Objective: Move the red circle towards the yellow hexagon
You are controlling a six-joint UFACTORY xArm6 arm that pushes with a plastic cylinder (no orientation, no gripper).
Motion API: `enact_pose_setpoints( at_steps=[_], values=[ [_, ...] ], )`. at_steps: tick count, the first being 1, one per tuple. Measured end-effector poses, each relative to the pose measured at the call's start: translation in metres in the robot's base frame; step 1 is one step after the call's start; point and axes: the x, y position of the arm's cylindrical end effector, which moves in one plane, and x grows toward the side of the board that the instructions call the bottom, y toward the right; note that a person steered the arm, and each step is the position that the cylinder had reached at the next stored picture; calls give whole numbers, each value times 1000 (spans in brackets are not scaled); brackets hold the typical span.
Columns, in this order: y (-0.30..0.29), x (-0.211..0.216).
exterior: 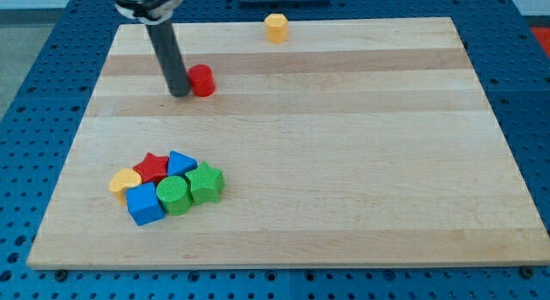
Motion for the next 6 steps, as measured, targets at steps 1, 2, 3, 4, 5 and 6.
enact_pose_setpoints(
  at_steps=[1,2,3,4,5,6],
  values=[
    [28,0],
    [50,-4],
    [55,-32],
    [55,-60],
    [57,-78],
    [71,-81]
  ],
)
